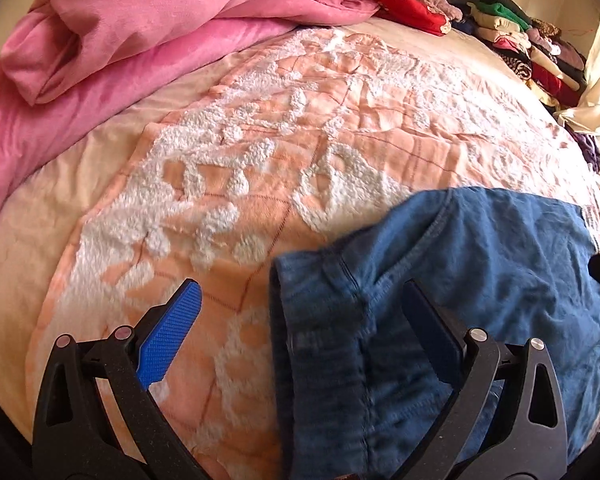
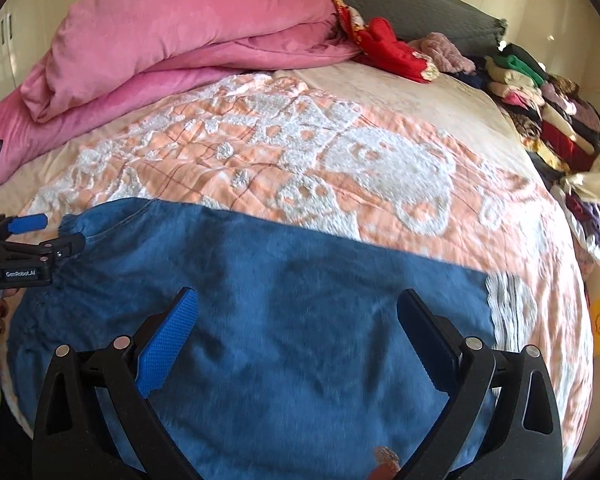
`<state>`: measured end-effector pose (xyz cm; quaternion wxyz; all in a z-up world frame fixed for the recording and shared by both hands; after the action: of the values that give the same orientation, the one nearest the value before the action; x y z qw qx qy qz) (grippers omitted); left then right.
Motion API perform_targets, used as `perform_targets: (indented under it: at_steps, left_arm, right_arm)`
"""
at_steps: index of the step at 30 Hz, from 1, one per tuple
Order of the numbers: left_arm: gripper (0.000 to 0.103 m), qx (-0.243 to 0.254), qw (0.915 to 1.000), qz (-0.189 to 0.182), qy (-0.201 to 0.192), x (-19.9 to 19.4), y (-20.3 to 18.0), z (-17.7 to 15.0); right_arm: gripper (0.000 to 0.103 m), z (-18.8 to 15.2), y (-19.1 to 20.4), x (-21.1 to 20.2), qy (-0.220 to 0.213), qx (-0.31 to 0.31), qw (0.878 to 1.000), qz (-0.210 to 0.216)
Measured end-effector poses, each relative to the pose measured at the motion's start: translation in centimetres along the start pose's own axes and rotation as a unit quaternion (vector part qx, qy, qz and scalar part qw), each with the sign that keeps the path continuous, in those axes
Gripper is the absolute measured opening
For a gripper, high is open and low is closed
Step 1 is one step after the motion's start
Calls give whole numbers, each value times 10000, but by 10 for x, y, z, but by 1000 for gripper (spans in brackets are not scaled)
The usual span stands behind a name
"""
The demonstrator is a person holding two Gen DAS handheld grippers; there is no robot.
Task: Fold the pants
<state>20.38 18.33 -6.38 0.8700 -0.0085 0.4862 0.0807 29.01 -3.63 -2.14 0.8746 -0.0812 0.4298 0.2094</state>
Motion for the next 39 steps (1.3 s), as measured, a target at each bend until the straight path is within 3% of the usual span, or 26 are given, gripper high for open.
perform_targets:
  at_steps: [6,8,10,13,23,29,31,33,34,36,39]
  left_arm:
    - [91,176,9998,-14,-79,8,-6,9]
    - [80,230,9997,-33,-121,9,-9,11]
    - [52,255,9995,-90,-148,12,-12,12]
    - [35,321,9991,-63,-282,10,-12,12]
    - [30,471,9912,-275,-1206,-49,-17,2]
    - [30,511,9893,-311,-1331,-57,-19,2]
    - [30,495,9889,-321,-1365,-58,-19,1]
    - [30,518,9885,-319,-1382,-58,-19,-1]
    - [30,528,9885,-314,-1385,-59,-20,-2]
    - [30,562,9884,-272,-1382,-58,-20,-3]
    - [30,593,9882,-183,-1403,-60,-20,-3]
  right_arm:
    - [99,14,16,29,210,-346,9991,158]
    - [99,16,19,37,280,-432,9985,207]
    - [99,19,21,47,375,-467,9979,232]
    - [99,23,24,57,420,-618,9970,188]
    - [99,29,44,68,202,-1491,9885,176]
    - [98,26,65,77,194,-2163,9756,311]
    - [91,23,71,81,184,-2382,9706,292]
    - [64,21,75,84,270,-2405,9693,430]
    - [58,20,77,85,370,-2335,9700,560]
    - [34,17,79,84,442,-2214,9711,770]
    - [17,12,77,72,382,-1964,9749,980]
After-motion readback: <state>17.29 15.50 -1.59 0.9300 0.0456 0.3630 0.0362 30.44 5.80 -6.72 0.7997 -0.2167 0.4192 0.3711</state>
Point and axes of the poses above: each gripper's, at about its wrist camera, not at the fingertips, and x roughly the way its jaws point, y to its left, z to its top, the point moved 3 cm from there along x, roughly the way its jaws point, and after that the axes turned 13 degrees about x, right-handed, at the moved point
